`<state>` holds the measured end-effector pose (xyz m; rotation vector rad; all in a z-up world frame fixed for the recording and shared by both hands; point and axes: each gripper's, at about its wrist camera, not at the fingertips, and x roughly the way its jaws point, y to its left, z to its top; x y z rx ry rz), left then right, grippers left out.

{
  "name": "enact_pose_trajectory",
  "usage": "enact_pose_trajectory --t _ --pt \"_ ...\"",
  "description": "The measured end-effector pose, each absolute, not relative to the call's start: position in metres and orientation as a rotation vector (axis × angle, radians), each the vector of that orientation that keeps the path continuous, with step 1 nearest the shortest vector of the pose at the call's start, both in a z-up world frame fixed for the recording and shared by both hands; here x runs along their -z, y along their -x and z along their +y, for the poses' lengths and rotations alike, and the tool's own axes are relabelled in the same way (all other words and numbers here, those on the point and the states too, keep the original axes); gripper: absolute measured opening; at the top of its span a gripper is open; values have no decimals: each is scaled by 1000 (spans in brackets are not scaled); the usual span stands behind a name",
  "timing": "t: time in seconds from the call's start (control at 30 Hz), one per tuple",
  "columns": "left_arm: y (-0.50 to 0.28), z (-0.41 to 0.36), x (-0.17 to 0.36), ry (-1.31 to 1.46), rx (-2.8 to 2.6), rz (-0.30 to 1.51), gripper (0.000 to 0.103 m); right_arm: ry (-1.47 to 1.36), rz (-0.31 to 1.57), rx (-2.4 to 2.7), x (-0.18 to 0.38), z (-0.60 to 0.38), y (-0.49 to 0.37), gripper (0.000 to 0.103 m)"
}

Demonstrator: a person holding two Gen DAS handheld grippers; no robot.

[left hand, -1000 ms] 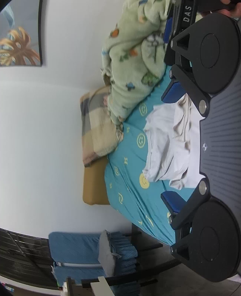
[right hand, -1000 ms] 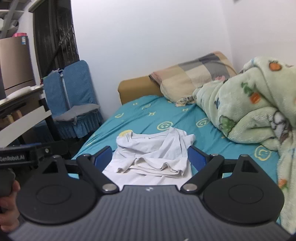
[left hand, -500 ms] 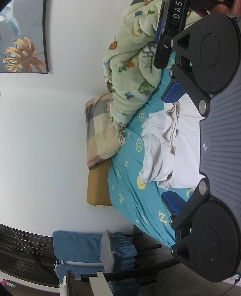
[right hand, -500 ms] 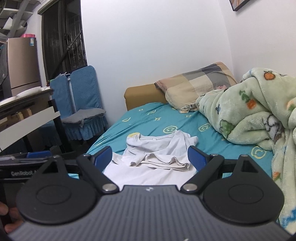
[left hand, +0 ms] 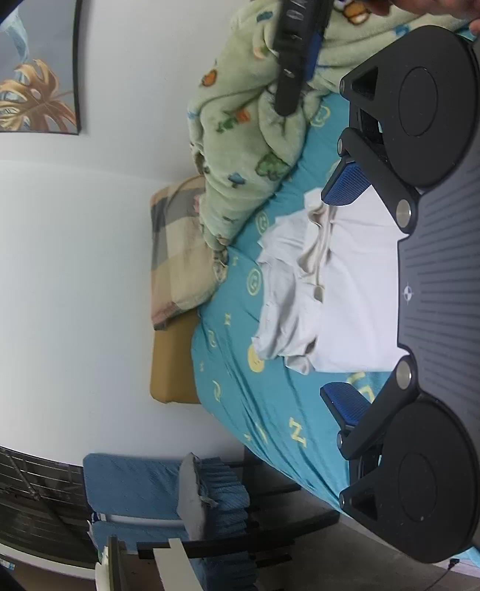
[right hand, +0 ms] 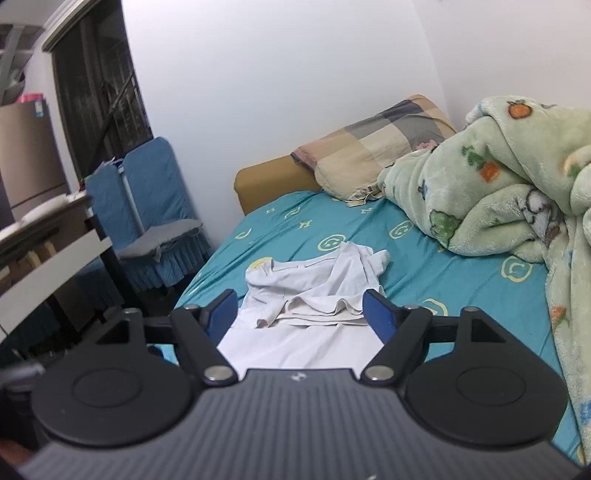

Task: Fold clothes

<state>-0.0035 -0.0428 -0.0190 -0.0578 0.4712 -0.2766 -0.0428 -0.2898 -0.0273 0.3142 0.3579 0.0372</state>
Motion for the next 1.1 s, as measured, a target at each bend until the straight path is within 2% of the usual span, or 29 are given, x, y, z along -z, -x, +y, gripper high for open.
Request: enact_pose_trajectory --t 0.37,0.43,1.1 --pt "0 -38 35 101 201 570 103 -492 418 -104 27 -310 36 78" --pt "2 -43 34 86 180 576 103 -514 425 -115 27 -312 35 88" --pt "-7 -97 -4 158 50 649 102 -843 529 -20 54 -367 30 88"
